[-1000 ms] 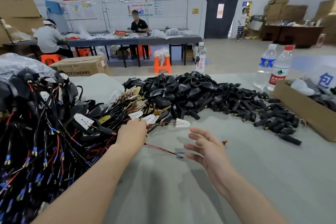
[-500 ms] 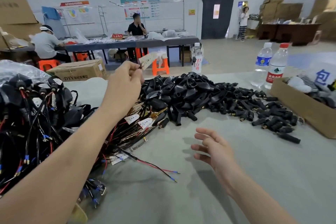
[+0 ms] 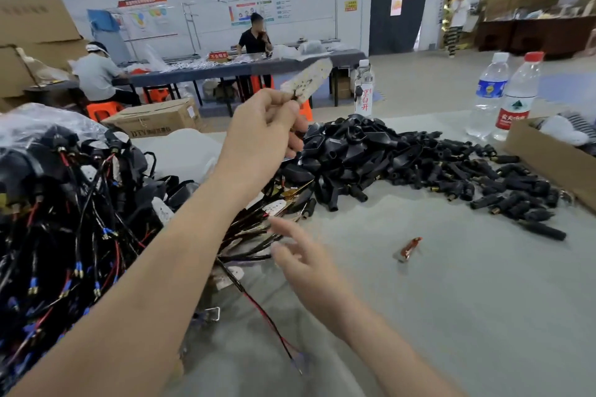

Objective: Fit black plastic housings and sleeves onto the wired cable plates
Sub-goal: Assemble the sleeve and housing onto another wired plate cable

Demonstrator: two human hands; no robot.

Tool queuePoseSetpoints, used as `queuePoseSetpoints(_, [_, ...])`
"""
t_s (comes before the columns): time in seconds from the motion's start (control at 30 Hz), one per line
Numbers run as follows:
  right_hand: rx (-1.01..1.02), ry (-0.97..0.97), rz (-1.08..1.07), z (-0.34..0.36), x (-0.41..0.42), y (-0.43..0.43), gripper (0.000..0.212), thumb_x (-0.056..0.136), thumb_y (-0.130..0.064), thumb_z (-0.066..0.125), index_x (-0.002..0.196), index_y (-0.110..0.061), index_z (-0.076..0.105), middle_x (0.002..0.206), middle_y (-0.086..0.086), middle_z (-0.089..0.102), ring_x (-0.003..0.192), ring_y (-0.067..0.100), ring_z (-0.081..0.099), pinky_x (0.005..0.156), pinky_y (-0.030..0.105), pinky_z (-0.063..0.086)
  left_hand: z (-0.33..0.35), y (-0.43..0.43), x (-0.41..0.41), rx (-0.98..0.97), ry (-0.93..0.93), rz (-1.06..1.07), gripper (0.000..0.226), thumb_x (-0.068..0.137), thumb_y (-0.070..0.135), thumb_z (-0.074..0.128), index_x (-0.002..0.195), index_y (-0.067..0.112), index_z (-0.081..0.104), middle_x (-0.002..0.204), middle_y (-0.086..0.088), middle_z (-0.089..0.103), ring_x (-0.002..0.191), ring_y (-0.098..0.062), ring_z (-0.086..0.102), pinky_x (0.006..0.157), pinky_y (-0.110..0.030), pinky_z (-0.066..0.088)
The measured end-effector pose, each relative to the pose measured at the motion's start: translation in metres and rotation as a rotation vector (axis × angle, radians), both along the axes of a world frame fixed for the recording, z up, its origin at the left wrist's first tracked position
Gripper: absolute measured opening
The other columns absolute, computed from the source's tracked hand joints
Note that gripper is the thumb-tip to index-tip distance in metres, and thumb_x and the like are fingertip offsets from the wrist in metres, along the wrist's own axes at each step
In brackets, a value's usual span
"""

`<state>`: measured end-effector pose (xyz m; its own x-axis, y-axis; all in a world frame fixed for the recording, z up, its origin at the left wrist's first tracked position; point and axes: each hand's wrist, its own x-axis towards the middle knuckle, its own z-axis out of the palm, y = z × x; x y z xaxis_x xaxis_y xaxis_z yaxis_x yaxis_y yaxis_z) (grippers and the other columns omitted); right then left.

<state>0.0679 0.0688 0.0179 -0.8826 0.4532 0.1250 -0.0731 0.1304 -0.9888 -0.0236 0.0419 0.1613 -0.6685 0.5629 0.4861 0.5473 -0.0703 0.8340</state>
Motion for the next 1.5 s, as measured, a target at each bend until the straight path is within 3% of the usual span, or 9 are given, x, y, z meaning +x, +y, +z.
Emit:
queuePoseSetpoints(0.07, [0.063, -0.027, 0.057, 0.003, -0.022, -0.012, 0.039, 0.102, -0.033, 0.049, 0.141, -0.036, 0.046, 0.132, -0.015, 0.055, 0.104, -0.004, 0.056, 0.08, 0.012, 0.048, -0.002, -0.007, -0.005, -0.074, -0.003, -0.06, 0.008, 0.103, 0.015, 0.052, 0.107, 0.014, 0.059, 0.078, 0.0, 0.072, 0.061, -0.012, 0.066, 0.062, -0.028, 0.058])
queuePoseSetpoints(0.27, [0.082, -0.003, 0.011, -0.009, -0.059, -0.03, 0.021, 0.105, -0.027, 0.045, 0.111, -0.027, 0.065, 0.103, -0.01, 0.071, 0.092, 0.003, 0.062, 0.085, 0.021, 0.049, -0.037, -0.032, -0.026, -0.171, -0.159, -0.101, 0.018, 0.103, 0.028, 0.052, 0.108, 0.015, 0.063, 0.092, 0.004, 0.077, 0.082, -0.011, 0.073, 0.079, -0.026, 0.058])
queuePoseSetpoints(0.43, [-0.439, -0.004, -0.121, -0.029, -0.061, -0.023, 0.022, 0.106, -0.012, 0.04, 0.094, -0.011, 0.059, 0.074, 0.003, 0.068, 0.057, 0.01, 0.062, 0.052, 0.02, 0.052, -0.102, -0.077, -0.057, -0.658, 0.155, 0.125, 0.02, 0.102, 0.039, 0.045, 0.108, 0.028, 0.06, 0.096, 0.014, 0.067, 0.09, -0.008, 0.063, 0.078, -0.027, 0.046])
queuePoseSetpoints(0.6, [-0.609, 0.065, -0.287, -0.037, -0.054, -0.016, 0.028, 0.105, -0.013, 0.042, 0.088, -0.004, 0.063, 0.072, 0.01, 0.069, 0.056, 0.017, 0.063, 0.055, 0.022, 0.056, -0.13, -0.124, -0.069, -1.026, 0.504, 0.144, 0.016, 0.1, 0.041, 0.044, 0.108, 0.039, 0.057, 0.087, 0.02, 0.063, 0.078, 0.001, 0.058, 0.063, -0.023, 0.042])
queuePoseSetpoints(0.7, [-0.649, 0.102, -0.332, -0.032, -0.048, -0.017, 0.026, 0.105, -0.014, 0.042, 0.091, -0.003, 0.061, 0.079, 0.014, 0.067, 0.06, 0.02, 0.062, 0.053, 0.02, 0.054, -0.129, -0.139, -0.07, -1.09, 0.589, 0.15, 0.019, 0.101, 0.039, 0.043, 0.111, 0.036, 0.059, 0.089, 0.016, 0.063, 0.085, -0.008, 0.059, 0.073, -0.028, 0.047])
queuePoseSetpoints(0.93, [-0.211, 0.108, -0.332, -0.005, -0.018, 0.0, 0.022, 0.105, -0.021, 0.044, 0.095, -0.012, 0.061, 0.076, 0.008, 0.072, 0.06, 0.014, 0.065, 0.051, 0.024, 0.05, -0.121, -0.126, -0.042, -0.754, 0.477, 0.182, 0.021, 0.102, 0.041, 0.043, 0.115, 0.035, 0.059, 0.106, 0.019, 0.058, 0.095, 0.0, 0.055, 0.083, -0.026, 0.045])
queuePoseSetpoints(1.2, [0.35, -0.081, -0.307, 0.033, 0.016, 0.036, 0.024, 0.103, -0.032, 0.044, 0.095, -0.024, 0.065, 0.087, -0.001, 0.071, 0.083, 0.021, 0.067, 0.082, 0.045, 0.054, -0.126, -0.04, 0.027, -0.339, 0.012, -0.066, 0.011, 0.1, 0.03, 0.051, 0.103, 0.033, 0.061, 0.063, 0.026, 0.064, 0.047, 0.003, 0.056, 0.045, -0.012, 0.04])
queuePoseSetpoints(1.4, [0.63, -0.189, -0.255, 0.028, 0.03, 0.061, 0.029, 0.104, -0.041, 0.039, 0.117, -0.028, 0.061, 0.106, -0.006, 0.051, 0.099, 0.01, 0.056, 0.087, 0.026, 0.042, -0.139, -0.007, 0.056, -0.202, -0.182, -0.092, 0.03, 0.101, 0.013, 0.049, 0.115, 0.036, 0.061, 0.089, 0.009, 0.073, 0.083, -0.004, 0.069, 0.073, -0.026, 0.055])
queuePoseSetpoints(1.5, [0.779, -0.252, -0.175, 0.019, 0.036, 0.073, 0.037, 0.103, -0.048, 0.036, 0.129, -0.03, 0.054, 0.116, -0.007, 0.045, 0.102, 0.013, 0.058, 0.09, 0.031, 0.047, -0.147, 0.005, 0.062, -0.084, -0.364, -0.104, 0.024, 0.102, 0.005, 0.046, 0.111, 0.019, 0.062, 0.084, 0.003, 0.074, 0.076, -0.009, 0.071, 0.062, -0.023, 0.055])
